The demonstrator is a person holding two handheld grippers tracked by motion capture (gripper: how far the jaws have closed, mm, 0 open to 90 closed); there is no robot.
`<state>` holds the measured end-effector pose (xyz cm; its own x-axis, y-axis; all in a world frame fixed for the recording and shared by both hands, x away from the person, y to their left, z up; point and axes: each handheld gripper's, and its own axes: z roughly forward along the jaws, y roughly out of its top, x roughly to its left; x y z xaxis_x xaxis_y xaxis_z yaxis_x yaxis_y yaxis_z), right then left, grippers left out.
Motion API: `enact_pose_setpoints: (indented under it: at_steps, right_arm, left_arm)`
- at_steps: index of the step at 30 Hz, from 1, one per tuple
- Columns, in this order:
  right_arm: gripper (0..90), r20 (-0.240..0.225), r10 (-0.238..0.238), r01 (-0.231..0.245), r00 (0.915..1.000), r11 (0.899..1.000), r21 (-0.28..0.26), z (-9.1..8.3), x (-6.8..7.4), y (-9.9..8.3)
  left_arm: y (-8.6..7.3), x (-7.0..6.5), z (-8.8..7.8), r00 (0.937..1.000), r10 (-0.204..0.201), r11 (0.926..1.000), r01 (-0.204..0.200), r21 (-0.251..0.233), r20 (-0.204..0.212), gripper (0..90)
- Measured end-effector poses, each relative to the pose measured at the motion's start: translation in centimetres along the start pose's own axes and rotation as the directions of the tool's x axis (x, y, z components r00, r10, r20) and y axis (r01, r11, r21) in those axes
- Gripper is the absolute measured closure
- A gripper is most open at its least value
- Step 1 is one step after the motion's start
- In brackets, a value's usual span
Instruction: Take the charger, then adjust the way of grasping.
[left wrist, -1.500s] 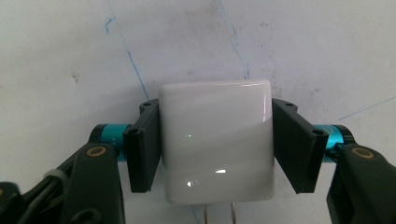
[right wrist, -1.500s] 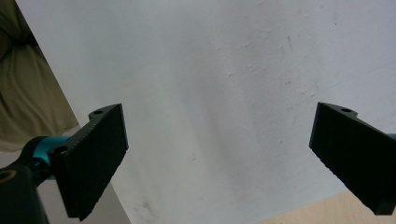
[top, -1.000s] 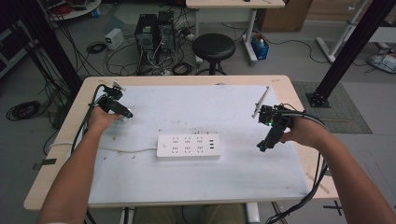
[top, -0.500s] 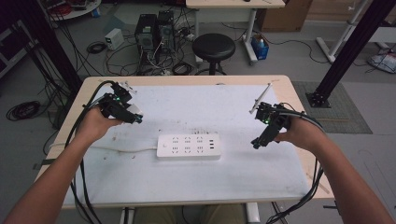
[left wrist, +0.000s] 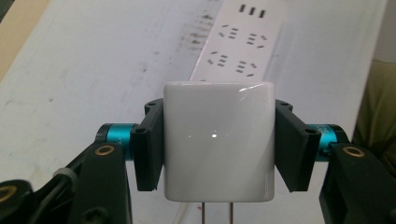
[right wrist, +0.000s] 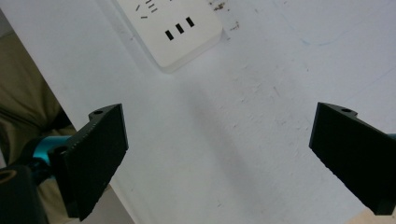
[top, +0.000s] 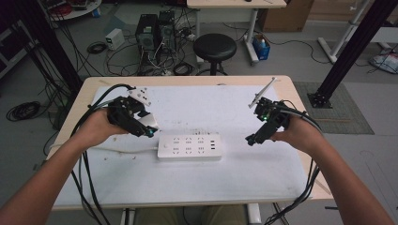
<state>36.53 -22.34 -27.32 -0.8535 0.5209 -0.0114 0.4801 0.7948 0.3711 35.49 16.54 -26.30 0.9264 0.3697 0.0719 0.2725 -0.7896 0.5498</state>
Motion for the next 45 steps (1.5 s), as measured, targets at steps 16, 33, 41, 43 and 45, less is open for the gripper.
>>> enact_pose_setpoints:
  at_steps: [16, 33, 41, 43, 45]
  right_arm:
    - [3.8, -0.057, 0.128, -0.129, 0.9902, 0.991, -0.026, 1.7, 0.1, 0.0]
    - [3.8, -0.055, 0.133, -0.133, 0.9896, 0.991, -0.010, 2.2, 0.2, -0.7]
    - [3.8, -0.112, 0.157, -0.165, 0.9812, 0.984, -0.067, 2.0, 0.3, -1.1]
    - [3.8, -0.153, 0.180, -0.195, 0.9717, 0.976, -0.093, 1.9, 0.2, -1.4]
    - [3.8, -0.192, 0.209, -0.232, 0.9591, 0.967, -0.108, 1.9, 0.2, -1.7]
  left_arm:
    - [1.4, -2.5, 1.3, 0.9961, 0.084, 0.9952, -0.082, -0.053, 0.027, 42.6]
    - [2.0, -3.3, 1.8, 0.9952, 0.095, 0.9943, -0.094, -0.051, 0.024, 42.5]
    - [2.3, -3.3, 1.9, 0.9951, 0.097, 0.9935, -0.096, -0.061, 0.016, 42.5]
    - [2.3, -3.4, 2.0, 0.9946, 0.103, 0.9930, -0.102, -0.060, 0.015, 42.5]
    - [2.4, -3.6, 2.2, 0.9944, 0.105, 0.9925, -0.103, -0.065, 0.015, 42.5]
